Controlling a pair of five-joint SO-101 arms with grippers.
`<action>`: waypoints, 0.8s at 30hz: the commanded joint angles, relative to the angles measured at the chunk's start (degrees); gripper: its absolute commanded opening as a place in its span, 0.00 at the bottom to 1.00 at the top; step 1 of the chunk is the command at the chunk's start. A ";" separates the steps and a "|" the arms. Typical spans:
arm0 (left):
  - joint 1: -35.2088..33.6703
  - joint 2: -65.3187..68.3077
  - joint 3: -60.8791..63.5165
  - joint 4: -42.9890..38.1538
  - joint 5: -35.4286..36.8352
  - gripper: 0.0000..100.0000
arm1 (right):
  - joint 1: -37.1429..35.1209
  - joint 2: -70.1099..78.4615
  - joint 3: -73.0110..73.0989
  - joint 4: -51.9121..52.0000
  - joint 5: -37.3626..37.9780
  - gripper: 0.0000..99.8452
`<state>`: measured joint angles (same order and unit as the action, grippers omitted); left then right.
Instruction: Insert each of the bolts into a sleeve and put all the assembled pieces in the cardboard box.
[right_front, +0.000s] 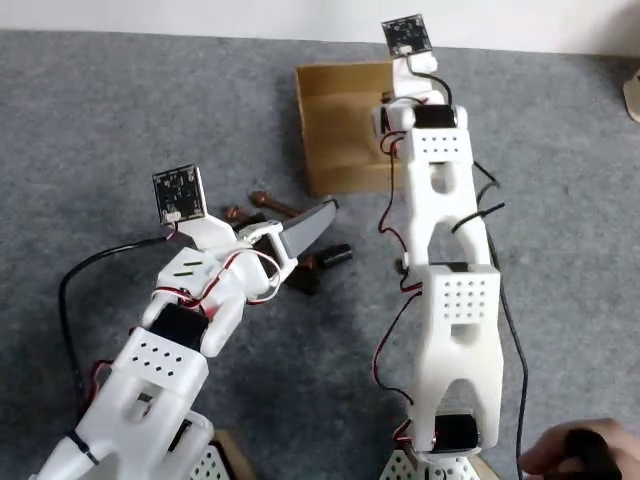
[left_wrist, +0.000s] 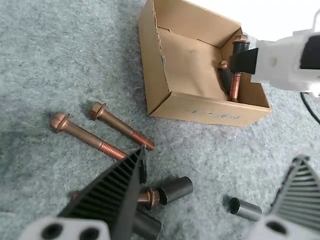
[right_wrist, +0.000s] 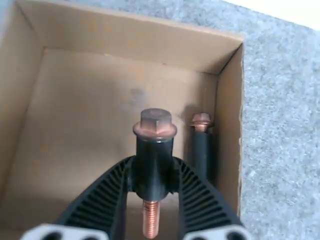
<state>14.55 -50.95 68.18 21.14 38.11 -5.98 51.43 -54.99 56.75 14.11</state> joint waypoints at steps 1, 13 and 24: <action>0.48 -0.75 -0.40 -1.23 -0.35 0.40 | 1.45 0.92 -6.90 0.22 0.79 0.00; 0.66 -0.75 0.22 -2.11 -0.35 0.40 | 1.54 6.37 -7.69 0.22 0.44 0.00; 0.57 -0.75 0.22 -2.11 -0.44 0.40 | 1.54 8.40 -7.78 -0.13 -2.73 0.15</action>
<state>14.73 -50.95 68.70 20.26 38.11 -5.01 61.71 -59.38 56.75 11.82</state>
